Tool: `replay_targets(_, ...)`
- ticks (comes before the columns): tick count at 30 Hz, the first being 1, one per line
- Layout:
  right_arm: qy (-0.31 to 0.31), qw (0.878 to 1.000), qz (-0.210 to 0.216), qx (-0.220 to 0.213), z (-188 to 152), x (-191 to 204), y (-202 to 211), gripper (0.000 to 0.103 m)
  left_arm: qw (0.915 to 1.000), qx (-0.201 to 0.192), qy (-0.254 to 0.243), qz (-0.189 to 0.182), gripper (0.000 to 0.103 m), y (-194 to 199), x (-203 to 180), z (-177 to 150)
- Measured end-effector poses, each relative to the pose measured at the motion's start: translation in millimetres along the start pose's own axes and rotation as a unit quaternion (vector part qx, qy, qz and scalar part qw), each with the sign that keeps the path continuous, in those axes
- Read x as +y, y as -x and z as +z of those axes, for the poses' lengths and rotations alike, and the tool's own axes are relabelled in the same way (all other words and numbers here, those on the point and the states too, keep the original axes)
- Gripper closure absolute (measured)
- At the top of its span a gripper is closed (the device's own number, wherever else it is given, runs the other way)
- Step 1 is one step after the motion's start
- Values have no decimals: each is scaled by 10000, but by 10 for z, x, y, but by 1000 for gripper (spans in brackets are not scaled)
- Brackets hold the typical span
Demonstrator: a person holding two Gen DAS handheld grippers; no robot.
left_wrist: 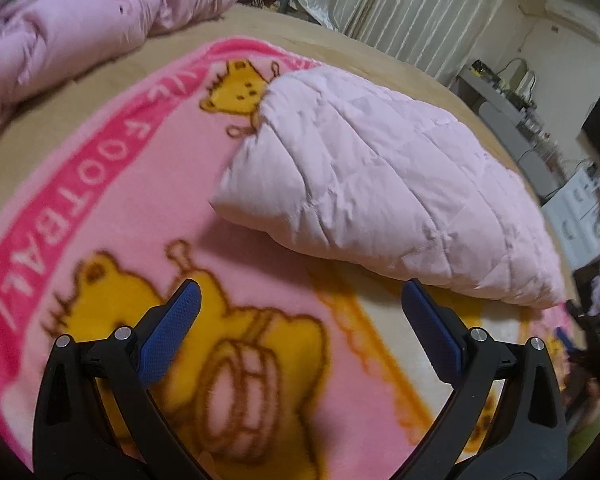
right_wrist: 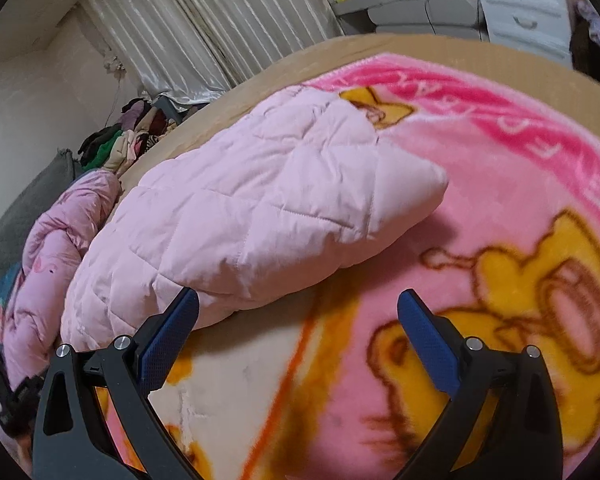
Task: Fold large clothes
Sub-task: 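Grasp the folded jacket edge with the left tool while the right tool grasps it too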
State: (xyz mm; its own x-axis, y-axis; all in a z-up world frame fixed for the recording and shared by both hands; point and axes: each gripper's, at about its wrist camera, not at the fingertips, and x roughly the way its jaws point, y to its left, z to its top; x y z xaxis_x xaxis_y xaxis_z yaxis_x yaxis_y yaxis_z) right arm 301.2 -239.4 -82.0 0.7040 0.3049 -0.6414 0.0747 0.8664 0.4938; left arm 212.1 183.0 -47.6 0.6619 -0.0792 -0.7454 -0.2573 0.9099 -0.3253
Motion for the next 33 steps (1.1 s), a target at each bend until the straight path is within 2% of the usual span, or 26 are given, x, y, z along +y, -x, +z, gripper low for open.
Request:
replay_targets(7, -366, 9991, 27, 197, 79, -71, -277, 4, 9973, 169, 510, -494, 9, -126, 97, 9)
replay_targets(15, -1128, 9921, 425, 354, 250, -219, -558, 4, 9875, 385, 1125, -1037, 9, -337, 161, 39)
replay_targets(18, -1397, 9883, 572, 227, 354, -292, -594, 4, 9835, 281, 1315, -1213, 9, -404, 174, 87)
replay_targets(22, -1838, 9796, 761, 283, 457, -421, -729, 4, 9803, 252, 1490, -1273, 9, -514, 192, 168)
replay_targets(26, -2014, 9752, 874, 269, 521, -474, -848, 4, 9712, 257, 1889, -1428, 9, -660, 279, 234)
replay_targets(29, -1981, 9757, 895, 259, 539, -439, -889, 4, 9656, 287, 2093, -1513, 9, -765, 327, 258)
replay_targets(30, -1965, 9760, 901, 261, 558, -455, -901, 4, 9609, 299, 2234, -1606, 9, -814, 353, 269)
replay_targets(33, -1856, 9781, 906, 262, 570, -440, -919, 4, 9537, 305, 2466, -1694, 9, -902, 387, 308)
